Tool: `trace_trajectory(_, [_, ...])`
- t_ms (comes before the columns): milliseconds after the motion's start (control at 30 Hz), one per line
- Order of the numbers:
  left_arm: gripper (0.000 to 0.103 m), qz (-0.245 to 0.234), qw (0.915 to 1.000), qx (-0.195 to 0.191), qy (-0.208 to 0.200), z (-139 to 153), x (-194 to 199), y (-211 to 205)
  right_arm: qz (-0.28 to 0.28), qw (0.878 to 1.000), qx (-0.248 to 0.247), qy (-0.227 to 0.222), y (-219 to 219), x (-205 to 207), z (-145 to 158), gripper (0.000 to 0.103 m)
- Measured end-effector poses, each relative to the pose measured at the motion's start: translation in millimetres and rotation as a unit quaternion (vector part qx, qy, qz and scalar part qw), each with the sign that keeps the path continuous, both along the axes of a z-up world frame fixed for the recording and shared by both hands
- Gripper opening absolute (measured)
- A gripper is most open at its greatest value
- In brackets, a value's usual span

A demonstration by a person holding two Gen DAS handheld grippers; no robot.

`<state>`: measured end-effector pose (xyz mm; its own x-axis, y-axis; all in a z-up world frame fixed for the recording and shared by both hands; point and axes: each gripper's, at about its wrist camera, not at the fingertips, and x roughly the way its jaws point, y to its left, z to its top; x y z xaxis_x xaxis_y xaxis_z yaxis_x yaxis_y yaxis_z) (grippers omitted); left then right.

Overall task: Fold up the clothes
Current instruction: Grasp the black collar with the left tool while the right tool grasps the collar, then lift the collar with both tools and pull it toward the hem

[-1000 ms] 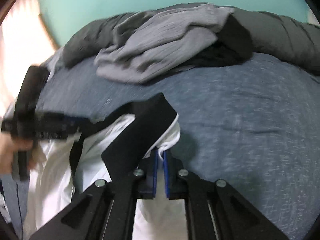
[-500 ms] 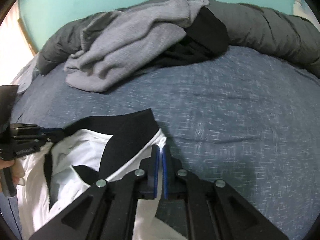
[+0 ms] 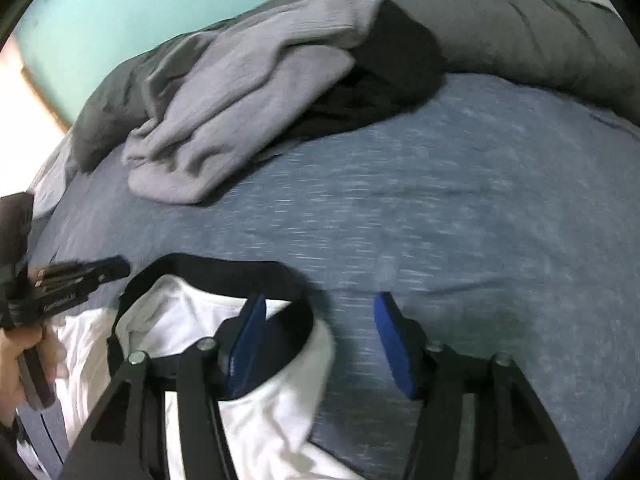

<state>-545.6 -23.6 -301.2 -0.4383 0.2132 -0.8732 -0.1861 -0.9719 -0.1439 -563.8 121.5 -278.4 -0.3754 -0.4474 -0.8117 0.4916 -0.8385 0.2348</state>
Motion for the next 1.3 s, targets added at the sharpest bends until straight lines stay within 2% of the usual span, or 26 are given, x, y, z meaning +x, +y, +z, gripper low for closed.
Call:
trace_trajectory(133, [0.030, -0.020, 0.9997, -0.009, -0.011, -3.5, 0.7, 10.2, 0.015, 0.999, 0.044, -0.003, -21.6, -1.5, -9.3, 0.058])
trace_trajectory(200, [0.031, -0.028, 0.9982, -0.051, -0.015, -10.0, -0.1, 17.1, 0.013, 0.998, 0.056, -0.009, -23.6, -2.9, -15.3, 0.058])
trace_trajectory(233, [0.031, -0.025, 0.9981, -0.055, -0.015, -11.6, -0.7, 16.3, 0.012, 0.998, 0.061, -0.011, -23.2, -3.1, -18.3, 0.058])
trace_trajectory(267, [0.030, -0.023, 0.9984, -0.049, -0.015, -12.0, -1.0, 14.6, 0.015, 0.998, 0.067, -0.013, -23.4, -3.6, -21.2, 0.054])
trace_trajectory(300, [0.030, -0.024, 0.9984, -0.048, -0.017, -13.1, -1.4, 14.0, 0.018, 0.997, 0.072, -0.015, -23.7, -4.2, -24.0, 0.046])
trace_trajectory(333, [0.030, -0.030, 0.9980, -0.052, -0.019, -14.8, -1.8, 14.6, 0.023, 0.997, 0.074, -0.017, -23.5, -4.2, -27.0, 0.024])
trace_trajectory(367, [0.019, -0.037, 0.9975, -0.057, -0.021, -16.6, -2.1, 15.4, 0.025, 0.997, 0.074, -0.019, -23.5, -3.9, -29.9, 0.014])
trace_trajectory(433, [0.005, -0.041, 0.9972, -0.061, -0.017, -16.5, -2.4, 15.6, 0.026, 0.997, 0.076, -0.006, -22.5, -1.2, -29.5, 0.009])
trace_trajectory(633, [0.003, -0.006, 0.9987, -0.047, 0.016, 3.3, -10.2, 5.4, 0.010, 0.996, 0.077, 0.046, -16.8, -3.6, -10.7, 0.007])
trace_trajectory(833, [0.003, 0.022, 0.9990, -0.037, 0.014, 15.9, -31.3, 2.7, 0.004, 0.993, 0.092, 0.072, -29.2, -24.1, 6.6, 0.007])
trace_trajectory(1000, [0.003, 0.043, 0.9985, -0.035, 0.003, 8.9, -51.2, -0.5, 0.006, 0.991, 0.113, 0.068, -38.9, -40.0, -8.1, 0.006])
trace_trajectory(1300, [0.004, 0.035, 0.9978, -0.056, -0.007, -17.1, -56.8, 9.3, -0.003, 0.992, 0.123, 0.033, -46.6, -53.9, -51.1, 0.007])
